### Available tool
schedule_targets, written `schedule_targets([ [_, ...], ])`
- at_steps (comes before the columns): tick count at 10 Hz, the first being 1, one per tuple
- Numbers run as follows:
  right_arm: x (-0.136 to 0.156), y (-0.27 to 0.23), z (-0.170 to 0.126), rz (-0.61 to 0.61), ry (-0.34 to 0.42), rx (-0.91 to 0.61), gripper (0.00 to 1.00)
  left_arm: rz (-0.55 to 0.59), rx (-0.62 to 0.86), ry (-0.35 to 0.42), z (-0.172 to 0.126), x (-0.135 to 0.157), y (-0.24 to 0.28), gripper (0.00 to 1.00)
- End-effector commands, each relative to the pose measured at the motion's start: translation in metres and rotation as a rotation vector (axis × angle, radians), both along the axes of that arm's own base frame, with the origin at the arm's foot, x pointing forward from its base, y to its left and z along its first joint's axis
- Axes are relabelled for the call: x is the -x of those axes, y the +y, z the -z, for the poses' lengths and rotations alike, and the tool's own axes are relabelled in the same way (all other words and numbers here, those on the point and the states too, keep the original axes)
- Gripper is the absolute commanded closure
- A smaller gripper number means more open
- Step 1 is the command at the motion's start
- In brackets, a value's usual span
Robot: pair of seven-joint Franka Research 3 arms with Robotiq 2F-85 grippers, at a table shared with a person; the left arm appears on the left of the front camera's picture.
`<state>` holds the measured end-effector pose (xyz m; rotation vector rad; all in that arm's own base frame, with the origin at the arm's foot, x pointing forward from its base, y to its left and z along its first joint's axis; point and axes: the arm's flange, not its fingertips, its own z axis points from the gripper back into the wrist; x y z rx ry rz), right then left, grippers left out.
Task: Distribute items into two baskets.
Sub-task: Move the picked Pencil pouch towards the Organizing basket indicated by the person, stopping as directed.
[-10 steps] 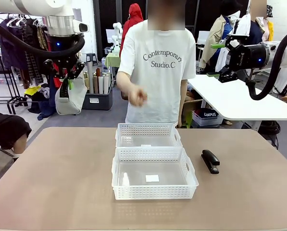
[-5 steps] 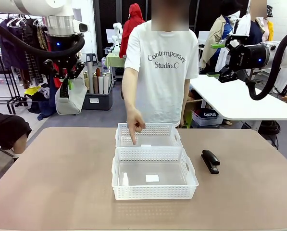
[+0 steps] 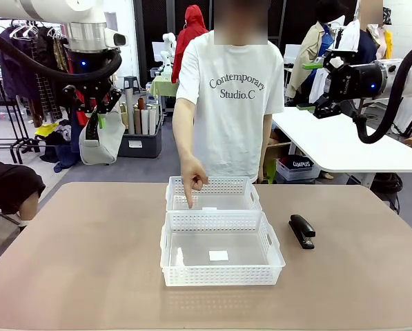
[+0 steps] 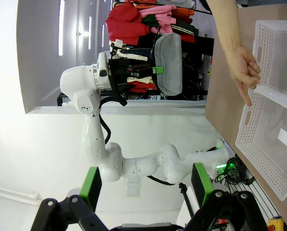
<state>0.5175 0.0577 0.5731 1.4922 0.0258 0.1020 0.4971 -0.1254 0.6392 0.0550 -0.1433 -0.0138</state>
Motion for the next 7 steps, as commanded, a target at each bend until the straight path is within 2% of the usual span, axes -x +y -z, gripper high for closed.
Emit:
schedule_targets([
  [1,0.0014,0.0004,-0.0021,-0.003,-0.004,-0.002,0.0,-0.008,0.002,-0.004,-0.0016,0.0037,0.0015,1.0],
  [7,0.0014,0.0004,-0.0021,-0.003,-0.004,-0.002,0.0,0.066,-0.02,0.003,-0.0094,0.005,-0.0041,1.0],
])
